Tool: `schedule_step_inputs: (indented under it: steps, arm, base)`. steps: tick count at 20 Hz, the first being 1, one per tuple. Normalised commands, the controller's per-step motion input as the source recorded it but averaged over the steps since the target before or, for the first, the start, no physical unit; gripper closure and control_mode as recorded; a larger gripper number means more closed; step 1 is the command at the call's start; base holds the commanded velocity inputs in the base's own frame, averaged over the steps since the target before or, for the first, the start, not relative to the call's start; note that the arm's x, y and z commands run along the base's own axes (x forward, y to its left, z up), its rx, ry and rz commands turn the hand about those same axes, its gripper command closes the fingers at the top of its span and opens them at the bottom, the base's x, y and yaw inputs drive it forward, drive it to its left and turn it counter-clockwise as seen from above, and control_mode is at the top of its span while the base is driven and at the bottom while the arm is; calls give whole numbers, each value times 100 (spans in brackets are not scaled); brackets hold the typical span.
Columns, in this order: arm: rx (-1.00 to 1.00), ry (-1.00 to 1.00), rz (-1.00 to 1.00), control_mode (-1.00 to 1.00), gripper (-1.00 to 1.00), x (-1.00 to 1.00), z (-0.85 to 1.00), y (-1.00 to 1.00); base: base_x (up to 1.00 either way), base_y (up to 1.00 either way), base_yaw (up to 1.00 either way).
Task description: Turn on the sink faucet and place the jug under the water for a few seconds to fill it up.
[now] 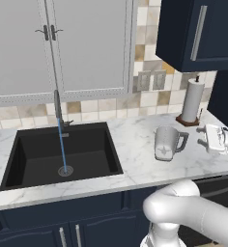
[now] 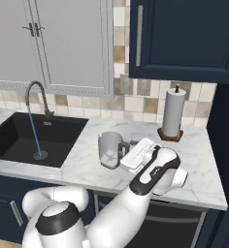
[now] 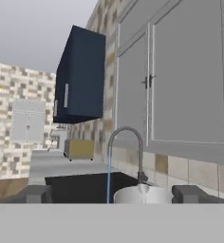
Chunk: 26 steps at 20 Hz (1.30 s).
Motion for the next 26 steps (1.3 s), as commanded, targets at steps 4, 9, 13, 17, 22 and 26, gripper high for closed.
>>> schedule_step_inputs:
  steps: [4,9,13,17,22,26]
  arm:
    - [-11,0,-2,-100,-100,23,-22,15]
    - [-8,0,-1,-100,-100,28,-28,9]
    - [-4,0,0,-100,-100,31,-26,1]
    - [0,1,0,-100,-100,46,-22,-2]
    - [0,0,0,-100,-100,44,-26,-4]
    - [0,-1,0,-100,-100,12,-27,-1]
  base:
    - [0,0,0]
    - [0,0,0]
    - [0,0,0]
    - [0,0,0]
    - [0,0,0]
    - [0,0,0]
